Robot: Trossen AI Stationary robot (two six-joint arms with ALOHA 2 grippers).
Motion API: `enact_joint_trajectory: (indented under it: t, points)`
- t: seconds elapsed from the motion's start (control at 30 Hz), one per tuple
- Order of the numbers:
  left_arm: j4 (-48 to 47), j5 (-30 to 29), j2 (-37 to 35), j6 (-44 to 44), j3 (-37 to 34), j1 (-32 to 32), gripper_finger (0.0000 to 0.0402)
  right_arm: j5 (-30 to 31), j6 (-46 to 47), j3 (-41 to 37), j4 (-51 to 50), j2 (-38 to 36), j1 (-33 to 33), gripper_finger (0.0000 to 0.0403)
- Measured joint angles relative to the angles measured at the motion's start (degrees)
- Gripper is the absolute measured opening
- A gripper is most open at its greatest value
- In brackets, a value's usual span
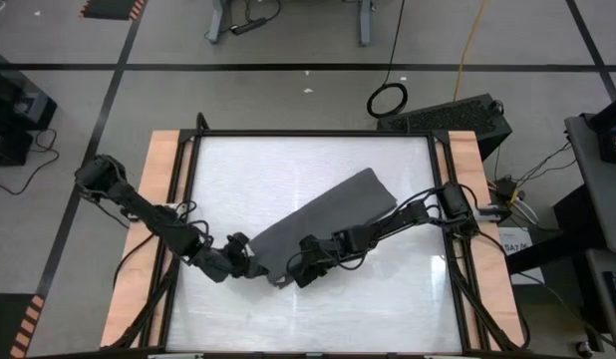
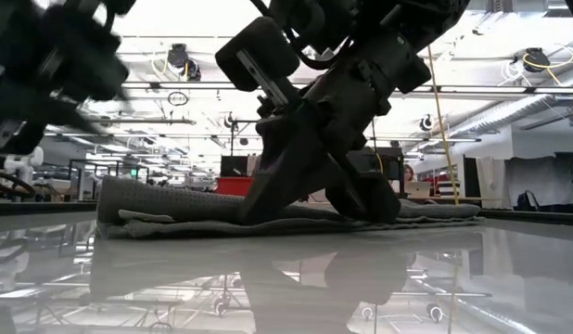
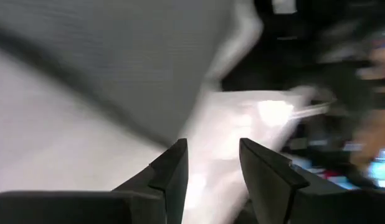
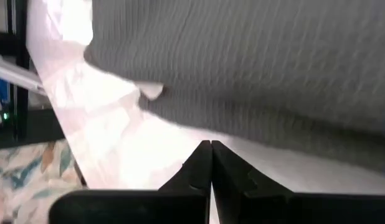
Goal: Roll towel into tight, uniform cylinder
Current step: Roll the gray towel
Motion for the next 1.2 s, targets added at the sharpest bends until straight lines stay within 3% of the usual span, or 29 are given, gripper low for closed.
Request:
enact_joint_trajectory:
  t: [0.1,0.33,0.57,0.77,0.93,1.2]
  points:
    - [-5.64,3.88,0.13,5.24,-0.13,0.56,0.0148,-1.75,-0.28,0.00,-0.07,-0.13,0.48,0.0000]
    - [0.41,4.79,3.91,14.78,-0.07,0.96,0.0148,-1.68,-2.26,0.04,-5.15,-4.62,0.78,0.0000]
    - [9.46,10.36,1.29,22.06,-0.03,2.50,0.0148,8.07,-2.91,0.15,-3.89,-8.73,-0.35,0.0000]
    - [-3.87,5.66,-5.80,20.28,0.00,5.08,0.0148,9.17,-3.97,0.11,-4.32,-7.03,-3.52,0.0000]
    - [-15.20,4.44,-5.85,21.49,-0.05,8.46,0.0148,8.31,-4.27,0.11,-6.59,-5.17,-4.99,0.0000]
    - [-12.99,6.57,2.13,26.94,-0.07,12.11,0.0148,7.91,-5.82,0.07,-14.99,-5.15,-4.95,0.0000]
